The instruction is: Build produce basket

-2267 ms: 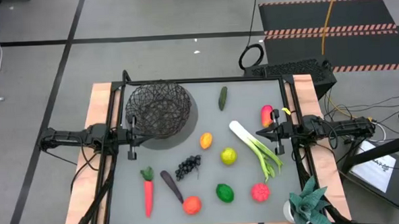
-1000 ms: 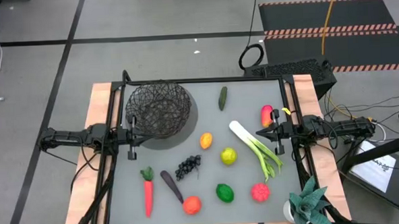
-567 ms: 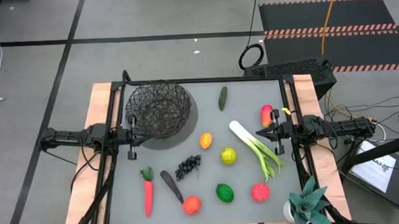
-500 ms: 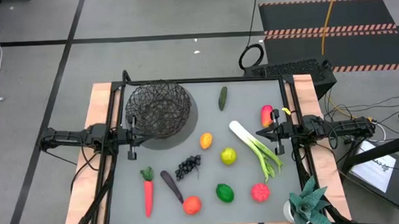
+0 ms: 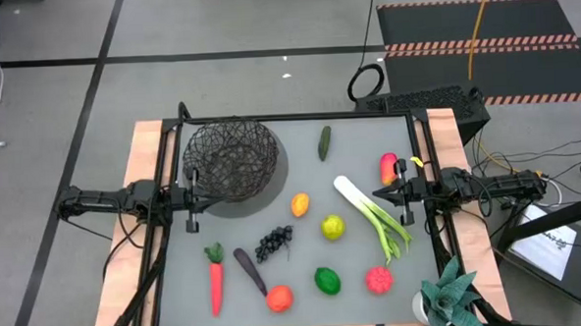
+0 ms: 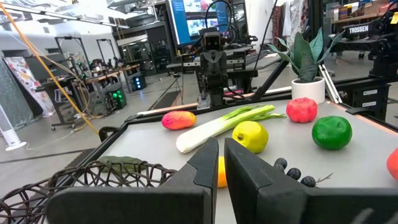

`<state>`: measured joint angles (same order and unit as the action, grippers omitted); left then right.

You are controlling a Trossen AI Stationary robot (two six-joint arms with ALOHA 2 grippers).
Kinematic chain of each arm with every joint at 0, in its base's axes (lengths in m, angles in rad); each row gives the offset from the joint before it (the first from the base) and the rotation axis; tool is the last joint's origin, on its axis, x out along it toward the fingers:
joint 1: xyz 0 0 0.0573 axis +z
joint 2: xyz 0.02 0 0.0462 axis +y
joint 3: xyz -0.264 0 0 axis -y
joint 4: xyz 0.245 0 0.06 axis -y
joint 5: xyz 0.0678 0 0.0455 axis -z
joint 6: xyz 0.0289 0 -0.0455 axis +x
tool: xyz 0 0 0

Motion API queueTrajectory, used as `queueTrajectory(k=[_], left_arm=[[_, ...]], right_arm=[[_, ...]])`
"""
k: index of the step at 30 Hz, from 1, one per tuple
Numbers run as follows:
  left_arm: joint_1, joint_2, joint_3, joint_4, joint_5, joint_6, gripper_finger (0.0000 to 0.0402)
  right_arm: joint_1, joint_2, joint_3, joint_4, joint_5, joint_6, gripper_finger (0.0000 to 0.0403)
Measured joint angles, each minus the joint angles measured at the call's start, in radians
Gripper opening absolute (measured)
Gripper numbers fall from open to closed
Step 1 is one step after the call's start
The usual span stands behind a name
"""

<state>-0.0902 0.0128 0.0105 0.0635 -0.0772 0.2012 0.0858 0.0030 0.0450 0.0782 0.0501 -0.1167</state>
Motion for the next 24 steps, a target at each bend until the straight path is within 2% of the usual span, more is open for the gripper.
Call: queueTrajectory(k=[13, 24], left_arm=[[0.000, 0.000, 0.000, 0.000, 0.000, -0.002, 0.0031], [0.000, 0.000, 0.000, 0.013, 0.000, -0.205, 0.0031]], right_arm=[[0.000, 0.000, 0.000, 0.000, 0.000, 0.000, 0.0000], [0.000, 0.000, 0.000, 0.000, 0.000, 0.000, 0.0000]])
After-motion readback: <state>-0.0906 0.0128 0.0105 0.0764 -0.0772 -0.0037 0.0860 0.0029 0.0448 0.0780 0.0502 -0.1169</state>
